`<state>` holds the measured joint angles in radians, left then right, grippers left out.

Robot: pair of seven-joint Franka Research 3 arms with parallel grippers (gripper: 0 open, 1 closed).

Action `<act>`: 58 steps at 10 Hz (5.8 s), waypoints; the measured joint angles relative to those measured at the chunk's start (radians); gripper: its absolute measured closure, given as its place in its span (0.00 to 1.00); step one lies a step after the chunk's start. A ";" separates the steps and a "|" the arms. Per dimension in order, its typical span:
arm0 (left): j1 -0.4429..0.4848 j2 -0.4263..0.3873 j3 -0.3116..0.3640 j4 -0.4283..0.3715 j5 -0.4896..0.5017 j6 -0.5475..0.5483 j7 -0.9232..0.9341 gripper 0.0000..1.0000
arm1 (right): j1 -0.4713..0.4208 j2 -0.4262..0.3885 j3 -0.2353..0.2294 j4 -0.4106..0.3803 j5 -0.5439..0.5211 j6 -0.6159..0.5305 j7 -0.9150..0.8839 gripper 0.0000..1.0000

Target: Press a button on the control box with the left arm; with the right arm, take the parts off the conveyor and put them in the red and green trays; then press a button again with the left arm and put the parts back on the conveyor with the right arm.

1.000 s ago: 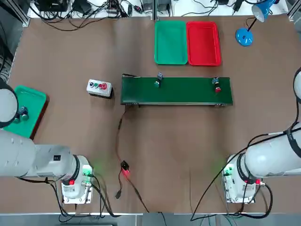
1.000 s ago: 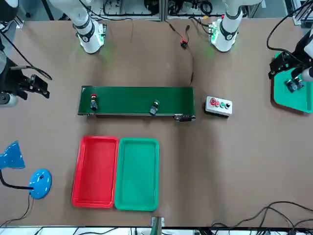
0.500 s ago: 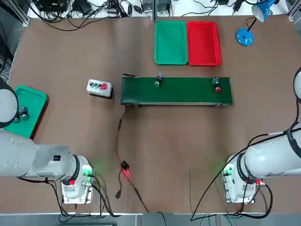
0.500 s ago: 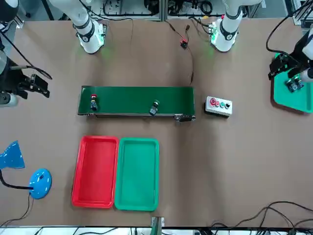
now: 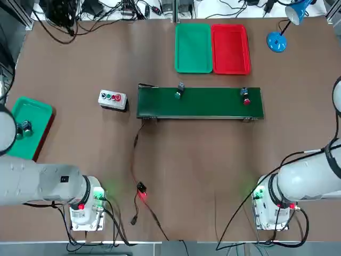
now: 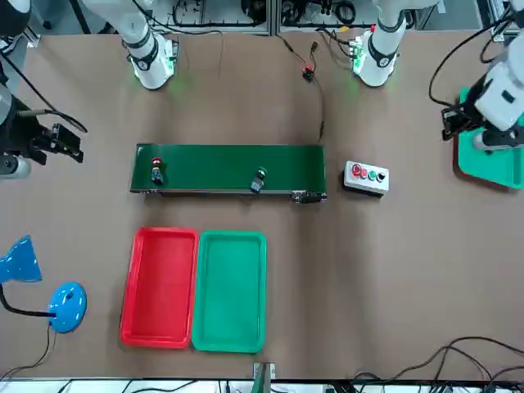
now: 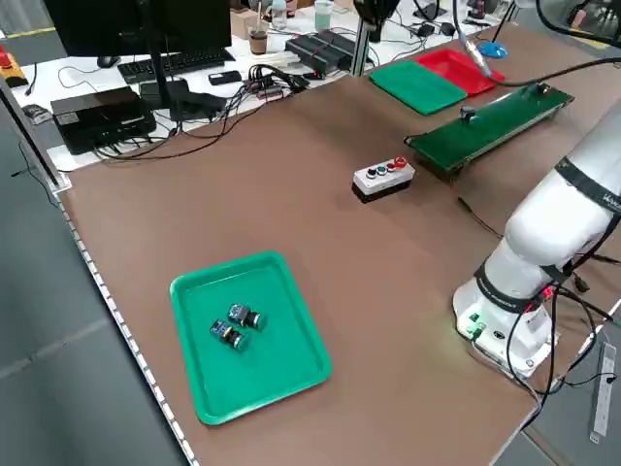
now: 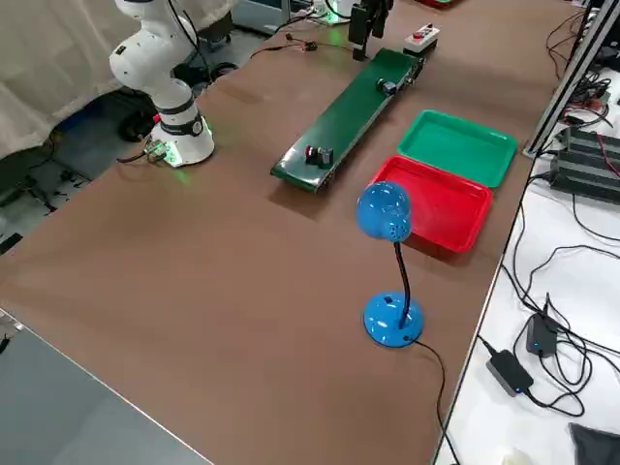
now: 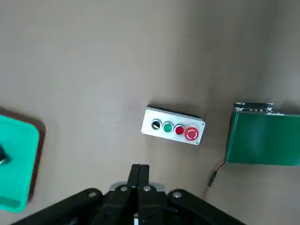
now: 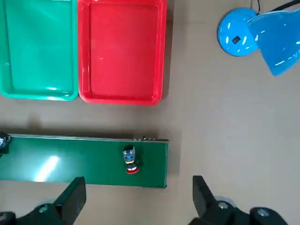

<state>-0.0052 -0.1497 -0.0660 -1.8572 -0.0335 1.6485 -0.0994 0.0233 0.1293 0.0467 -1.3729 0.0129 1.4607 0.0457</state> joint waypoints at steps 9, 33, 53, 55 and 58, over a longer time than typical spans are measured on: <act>-0.032 -0.063 -0.112 -0.513 -0.002 0.449 0.000 0.99 | 0.000 0.000 -0.001 -0.002 0.000 -0.001 0.000 0.00; -0.045 0.280 -0.148 -0.537 -0.004 0.711 -0.015 0.99 | 0.000 0.000 -0.001 -0.004 0.000 -0.001 0.000 0.00; -0.027 0.138 0.056 0.322 -0.004 0.062 0.019 0.00 | 0.023 0.010 0.009 -0.117 0.000 0.019 0.000 0.00; -0.031 0.146 0.067 0.361 -0.004 -0.055 0.056 0.00 | 0.048 0.014 0.012 -0.282 0.000 0.153 0.000 0.00; -0.045 0.167 0.064 0.356 -0.004 -0.135 0.066 0.00 | 0.090 0.006 0.013 -0.531 0.000 0.378 0.000 0.00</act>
<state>-0.0501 0.0170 -0.0022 -1.5012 -0.0371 1.5132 -0.0329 0.1137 0.1352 0.0597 -1.9036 0.0133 1.8384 0.0462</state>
